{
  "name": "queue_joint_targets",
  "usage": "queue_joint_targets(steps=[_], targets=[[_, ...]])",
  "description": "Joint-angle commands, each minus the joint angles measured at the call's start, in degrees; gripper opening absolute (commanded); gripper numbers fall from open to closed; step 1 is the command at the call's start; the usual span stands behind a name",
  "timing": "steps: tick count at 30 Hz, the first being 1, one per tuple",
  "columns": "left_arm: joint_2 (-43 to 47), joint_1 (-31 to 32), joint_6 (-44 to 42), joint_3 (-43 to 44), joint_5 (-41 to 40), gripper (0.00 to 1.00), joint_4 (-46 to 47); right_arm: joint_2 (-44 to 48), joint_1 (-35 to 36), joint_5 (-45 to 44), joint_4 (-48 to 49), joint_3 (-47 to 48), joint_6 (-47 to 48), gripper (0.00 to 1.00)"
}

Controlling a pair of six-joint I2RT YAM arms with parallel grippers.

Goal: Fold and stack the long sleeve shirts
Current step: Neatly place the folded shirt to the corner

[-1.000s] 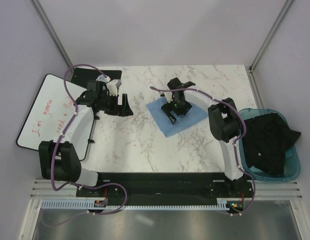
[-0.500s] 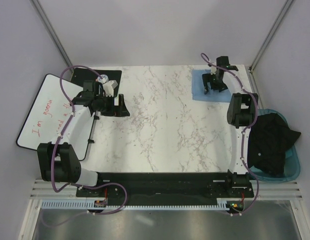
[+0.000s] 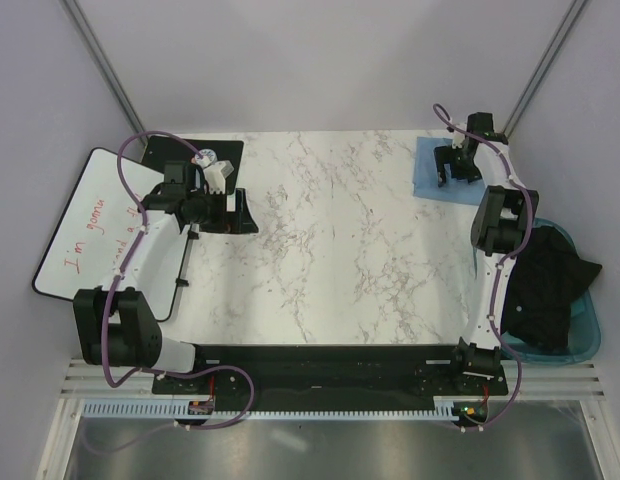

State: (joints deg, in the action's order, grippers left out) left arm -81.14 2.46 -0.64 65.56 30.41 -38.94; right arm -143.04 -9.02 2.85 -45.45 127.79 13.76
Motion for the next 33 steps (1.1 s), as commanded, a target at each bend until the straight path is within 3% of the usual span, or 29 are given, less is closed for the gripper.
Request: queue_joint_targets(steps=[1, 15, 25, 33], targets=[[1.7, -0.5, 0.9, 1.3, 1.3, 0.99, -0.3, -0.9, -0.1, -2.9, -2.3, -1.9, 6.9, 0.98], [2.3, -0.7, 0.9, 1.1, 1.8, 0.99, -0.5, 1.3, -0.7, -5.4, -4.9, -5.7, 16.7, 0.96], [2.0, -0.8, 0.7, 1.2, 2.5, 0.99, -0.6, 1.5, -1.6, -5.4, -4.7, -4.1, 15.9, 0.98], [2.7, -0.8, -4.2, 5.6, 1.8, 1.0, -0.6, 9.1, -1.1, 0.7, -4.6, 4.2, 11.8, 0.98]])
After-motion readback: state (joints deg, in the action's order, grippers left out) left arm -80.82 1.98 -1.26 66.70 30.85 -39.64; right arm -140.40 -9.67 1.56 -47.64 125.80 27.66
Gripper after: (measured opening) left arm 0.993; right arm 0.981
